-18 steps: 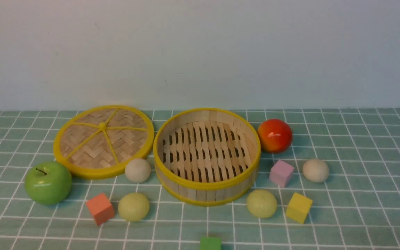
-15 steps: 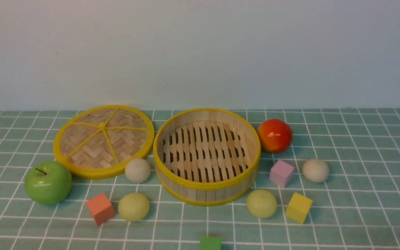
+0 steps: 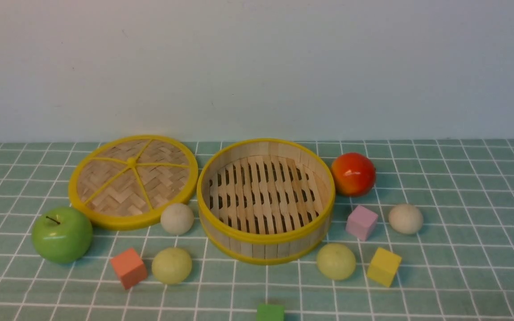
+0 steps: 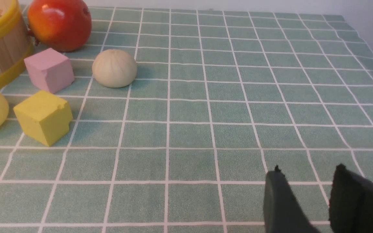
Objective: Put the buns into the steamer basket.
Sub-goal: Use the left arm to grab a steamed stuffed bun
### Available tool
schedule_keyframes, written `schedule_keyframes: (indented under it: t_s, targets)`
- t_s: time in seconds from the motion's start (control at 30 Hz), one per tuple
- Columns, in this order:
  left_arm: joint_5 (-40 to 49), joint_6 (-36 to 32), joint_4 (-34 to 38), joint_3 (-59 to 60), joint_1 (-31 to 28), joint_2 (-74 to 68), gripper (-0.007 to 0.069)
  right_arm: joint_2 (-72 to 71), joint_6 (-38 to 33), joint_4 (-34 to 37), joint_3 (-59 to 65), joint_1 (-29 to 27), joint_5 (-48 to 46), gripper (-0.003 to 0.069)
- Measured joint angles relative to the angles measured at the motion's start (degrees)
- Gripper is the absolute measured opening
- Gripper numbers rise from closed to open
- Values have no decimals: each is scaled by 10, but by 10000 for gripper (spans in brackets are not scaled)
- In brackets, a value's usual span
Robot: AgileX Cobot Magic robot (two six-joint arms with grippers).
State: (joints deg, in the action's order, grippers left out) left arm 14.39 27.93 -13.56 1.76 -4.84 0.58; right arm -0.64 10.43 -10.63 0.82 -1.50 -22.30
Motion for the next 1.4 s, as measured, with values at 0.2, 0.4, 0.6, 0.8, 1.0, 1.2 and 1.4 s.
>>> schedule_keyframes:
  t_s: [0.2,0.4,0.6,0.8,1.0,1.2,1.4]
  targets:
    - [-23,0,1,0,0,0,238,0,0,0,0,0,0,239]
    - [-80,3,4,0,0,0,238,0,0,0,0,0,0,239]
    - [-181,89,23,0,0,0,238,0,0,0,0,0,0,239]
    - [-307,157,26,-13,0,0,238,0,0,0,0,0,0,239]
    - [-249,161,26,-136,0,-34,238,0,0,0,0,0,0,239]
    - [-29,161,26,-335,0,-207,238,0,0,0,0,0,0,239]
    - [55,164,-5,-374,0,-333,238,0,0,0,0,0,0,239]
